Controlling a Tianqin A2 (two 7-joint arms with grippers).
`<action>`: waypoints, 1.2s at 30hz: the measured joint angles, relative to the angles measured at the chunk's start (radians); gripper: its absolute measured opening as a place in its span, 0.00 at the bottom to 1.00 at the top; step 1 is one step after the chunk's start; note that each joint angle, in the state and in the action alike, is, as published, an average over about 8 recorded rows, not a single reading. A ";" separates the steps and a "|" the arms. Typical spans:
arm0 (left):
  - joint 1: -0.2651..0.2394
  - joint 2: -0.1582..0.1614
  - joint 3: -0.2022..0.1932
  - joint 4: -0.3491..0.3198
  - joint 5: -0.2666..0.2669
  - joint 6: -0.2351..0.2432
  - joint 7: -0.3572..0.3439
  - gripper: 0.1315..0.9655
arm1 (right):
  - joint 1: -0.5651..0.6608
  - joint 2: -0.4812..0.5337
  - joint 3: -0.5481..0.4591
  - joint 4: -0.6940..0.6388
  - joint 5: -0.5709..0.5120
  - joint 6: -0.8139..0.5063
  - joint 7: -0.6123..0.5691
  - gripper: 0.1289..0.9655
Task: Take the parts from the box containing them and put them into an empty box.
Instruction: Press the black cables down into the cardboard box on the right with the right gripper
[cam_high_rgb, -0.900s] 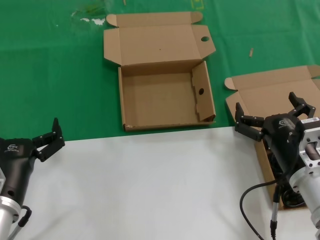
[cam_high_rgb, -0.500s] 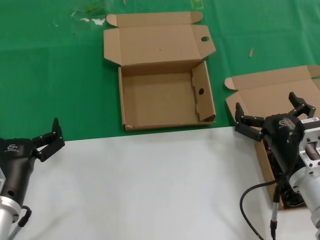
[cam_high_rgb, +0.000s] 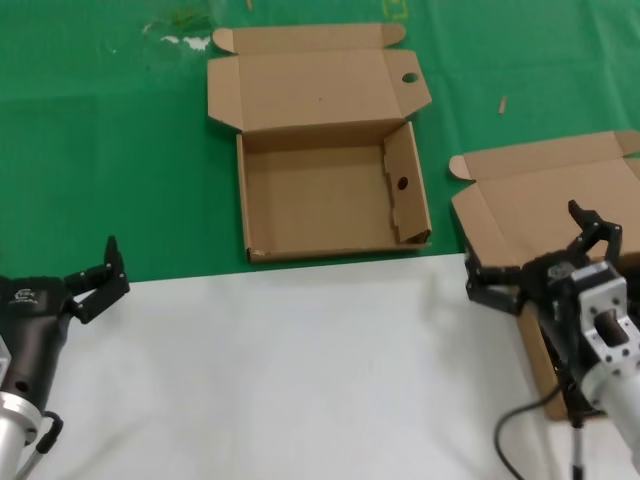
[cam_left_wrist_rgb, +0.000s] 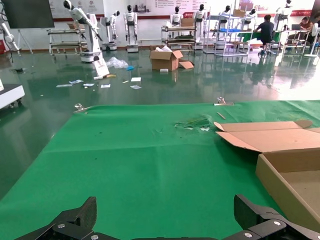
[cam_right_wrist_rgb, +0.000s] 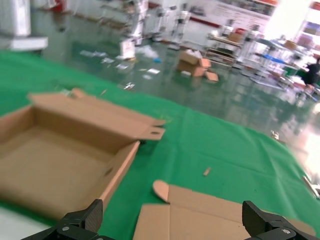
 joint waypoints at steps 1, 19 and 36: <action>0.000 0.000 0.000 0.000 0.000 0.000 0.000 1.00 | -0.012 0.025 -0.010 0.014 0.003 0.006 -0.006 1.00; 0.000 0.000 0.000 0.000 0.000 0.000 0.000 1.00 | -0.458 0.534 0.353 0.245 0.054 -0.403 -0.165 1.00; 0.000 0.000 0.000 0.000 0.000 0.000 0.000 1.00 | -0.107 0.712 0.128 -0.052 -0.263 -0.580 -0.219 1.00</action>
